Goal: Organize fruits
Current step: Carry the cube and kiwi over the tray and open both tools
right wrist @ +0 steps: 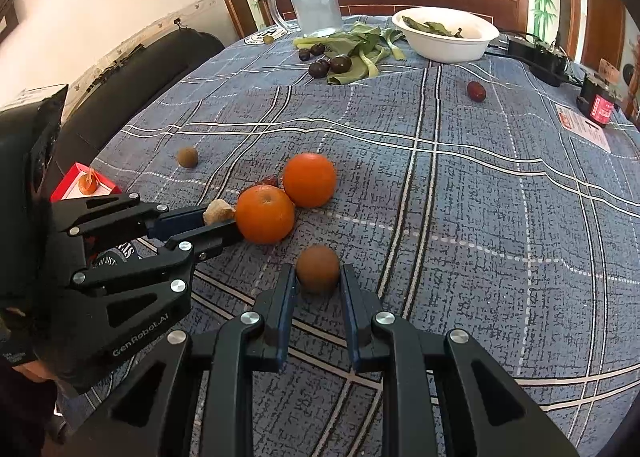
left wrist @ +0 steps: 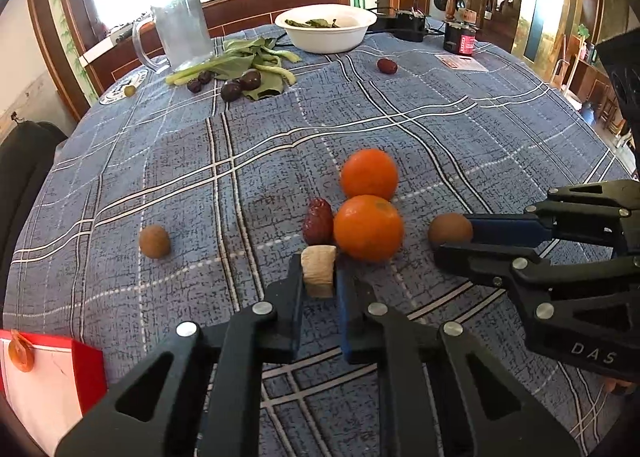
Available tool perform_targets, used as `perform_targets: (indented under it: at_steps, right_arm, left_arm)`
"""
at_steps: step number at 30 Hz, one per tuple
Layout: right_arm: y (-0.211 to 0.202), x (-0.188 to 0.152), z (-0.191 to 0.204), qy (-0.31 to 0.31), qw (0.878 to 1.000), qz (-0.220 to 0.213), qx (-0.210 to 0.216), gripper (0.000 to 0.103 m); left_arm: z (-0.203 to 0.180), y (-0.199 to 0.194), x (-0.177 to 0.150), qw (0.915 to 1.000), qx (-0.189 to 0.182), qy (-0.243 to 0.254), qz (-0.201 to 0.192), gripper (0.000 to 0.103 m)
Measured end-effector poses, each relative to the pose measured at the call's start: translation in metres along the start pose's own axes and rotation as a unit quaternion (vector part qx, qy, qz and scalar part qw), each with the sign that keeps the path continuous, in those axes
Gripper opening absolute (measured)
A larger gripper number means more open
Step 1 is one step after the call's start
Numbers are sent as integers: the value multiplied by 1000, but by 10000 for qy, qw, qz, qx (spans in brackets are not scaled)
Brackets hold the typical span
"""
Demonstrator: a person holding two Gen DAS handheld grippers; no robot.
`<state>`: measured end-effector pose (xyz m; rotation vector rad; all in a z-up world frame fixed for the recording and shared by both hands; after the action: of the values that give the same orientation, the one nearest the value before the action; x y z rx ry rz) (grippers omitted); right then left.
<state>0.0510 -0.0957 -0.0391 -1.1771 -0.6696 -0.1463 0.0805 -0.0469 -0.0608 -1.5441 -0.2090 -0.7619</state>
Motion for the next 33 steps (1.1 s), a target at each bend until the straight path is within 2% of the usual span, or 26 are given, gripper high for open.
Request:
perform_targets:
  at_steps: [5, 8, 14, 16, 20, 25, 33]
  right_arm:
    - [-7, 3, -1, 66, 9999, -150, -4, 21]
    - [-15, 7, 1, 65, 9993, -379, -21, 21]
    - [-32, 18, 8, -28, 9956, -934, -104, 21]
    - [-36, 21, 8, -22, 9938, -1103, -121, 21]
    - [-45, 27, 2, 115, 9886, -1490, -193, 21]
    - [-52, 31, -10, 349, 9834, -1760, -269, 21]
    - [-50, 29, -34, 694, 9787, -1809, -679, 21]
  left_arm:
    - [3, -23, -3, 9991, 8, -335, -243, 16]
    - [5, -52, -8, 9970, 47, -536, -554, 16]
    - [21, -111, -31, 9873, 796, -885, -1052, 16]
    - [29, -124, -38, 9827, 1110, -945, -1139, 16]
    - [46, -146, -50, 9750, 1471, -1068, -1275, 16]
    - [64, -166, -64, 9685, 1657, -1220, -1403, 16]
    - [88, -183, -89, 9617, 1726, -1532, -1479, 16]
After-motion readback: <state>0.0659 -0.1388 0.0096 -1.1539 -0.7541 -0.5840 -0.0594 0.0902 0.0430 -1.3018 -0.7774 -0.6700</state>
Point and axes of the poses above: each gripper's, at about its wrist camera, not at the fingertips, and y roughly the way its jaws point, z to its left, x to its top, the point moved 9 cm from there along y, roughly the way its jaws point, and after that the axes turned 2 degrees about z, right-handed, at the moved point
